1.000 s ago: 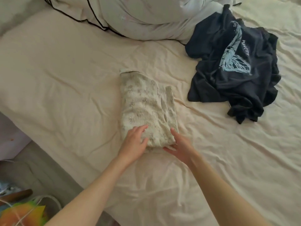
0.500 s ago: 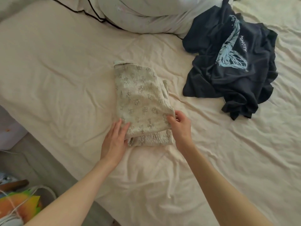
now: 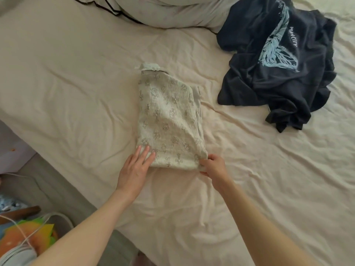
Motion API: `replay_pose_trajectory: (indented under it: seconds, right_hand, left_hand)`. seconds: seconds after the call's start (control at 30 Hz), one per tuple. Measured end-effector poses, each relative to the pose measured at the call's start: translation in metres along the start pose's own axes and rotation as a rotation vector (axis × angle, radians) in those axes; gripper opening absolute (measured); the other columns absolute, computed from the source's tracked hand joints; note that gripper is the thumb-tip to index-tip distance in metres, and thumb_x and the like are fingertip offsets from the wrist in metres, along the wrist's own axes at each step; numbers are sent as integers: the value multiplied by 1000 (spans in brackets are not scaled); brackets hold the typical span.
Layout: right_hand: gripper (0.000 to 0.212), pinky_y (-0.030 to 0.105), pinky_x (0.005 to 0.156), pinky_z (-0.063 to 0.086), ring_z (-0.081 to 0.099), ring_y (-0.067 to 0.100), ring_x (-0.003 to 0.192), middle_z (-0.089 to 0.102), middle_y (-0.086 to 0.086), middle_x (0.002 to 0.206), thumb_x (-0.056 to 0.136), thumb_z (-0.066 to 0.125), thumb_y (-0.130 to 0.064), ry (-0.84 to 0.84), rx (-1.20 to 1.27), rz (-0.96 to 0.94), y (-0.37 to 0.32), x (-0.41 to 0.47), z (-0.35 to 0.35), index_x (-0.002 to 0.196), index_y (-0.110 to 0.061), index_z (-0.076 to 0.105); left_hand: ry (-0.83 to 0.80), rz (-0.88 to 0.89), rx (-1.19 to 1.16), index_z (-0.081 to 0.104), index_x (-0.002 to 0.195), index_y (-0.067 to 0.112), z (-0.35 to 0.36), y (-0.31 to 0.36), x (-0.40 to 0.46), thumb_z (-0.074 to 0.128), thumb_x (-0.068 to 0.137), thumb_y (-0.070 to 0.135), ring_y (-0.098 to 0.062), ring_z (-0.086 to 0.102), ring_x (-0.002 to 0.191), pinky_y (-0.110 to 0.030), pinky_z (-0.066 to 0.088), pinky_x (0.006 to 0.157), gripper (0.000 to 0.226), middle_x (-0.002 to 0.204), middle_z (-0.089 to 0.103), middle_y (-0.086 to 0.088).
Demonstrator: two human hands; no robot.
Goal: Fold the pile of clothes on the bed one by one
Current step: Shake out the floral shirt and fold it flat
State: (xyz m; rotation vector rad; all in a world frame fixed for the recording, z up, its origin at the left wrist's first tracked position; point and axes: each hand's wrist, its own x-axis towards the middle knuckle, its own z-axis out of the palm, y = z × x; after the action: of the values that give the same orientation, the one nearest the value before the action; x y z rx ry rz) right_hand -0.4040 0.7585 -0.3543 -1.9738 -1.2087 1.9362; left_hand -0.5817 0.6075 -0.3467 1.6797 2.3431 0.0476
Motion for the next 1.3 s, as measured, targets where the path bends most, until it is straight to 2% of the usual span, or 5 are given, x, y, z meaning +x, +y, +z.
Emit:
replay_pose_trajectory:
  seconds: [0.27, 0.5, 0.83, 1.13, 1.3]
  right_hand:
    - [21, 36, 66, 40, 48, 22, 73, 49, 9, 77, 89, 61, -24, 35, -23, -71, -15, 12, 15, 81, -4, 59]
    - [16, 26, 54, 38, 44, 11, 61, 47, -3, 65, 88, 57, -18, 222, -43, -324, -12, 14, 18, 72, -14, 53]
    - [27, 31, 63, 54, 64, 25, 79, 61, 11, 88, 86, 67, -17, 43, 82, -9, 0, 39, 16, 102, 4, 59]
    - [12, 43, 79, 52, 61, 24, 83, 63, 6, 83, 90, 60, -13, 139, 19, -101, 2, 29, 11, 78, -13, 60]
    - [11, 32, 69, 43, 52, 15, 77, 54, -5, 77, 93, 54, -23, 279, -93, -294, -11, 35, 16, 83, -17, 54]
  left_hand:
    - [-144, 10, 9, 3, 150, 22, 20, -12, 14, 43, 85, -11, -31, -11, 144, -33, 2, 117, 83, 157, -9, -8]
    - [-89, 48, 38, -12, 145, 28, 36, -12, 25, 41, 96, 5, -30, -15, 144, -35, -8, 117, 75, 157, -13, -7]
    - [76, 63, -59, 58, 124, -1, 35, -13, 28, 58, 54, -33, -47, 47, 122, -53, 48, 92, 77, 134, 49, -27]
    - [86, -165, -360, 33, 145, 10, 22, -17, 19, 60, 79, -5, -31, 27, 140, -37, 29, 109, 73, 153, 22, -18]
    - [163, -313, -397, 51, 129, 8, 22, -13, 14, 48, 73, -18, -38, 55, 97, -43, 48, 73, 62, 120, 46, -20]
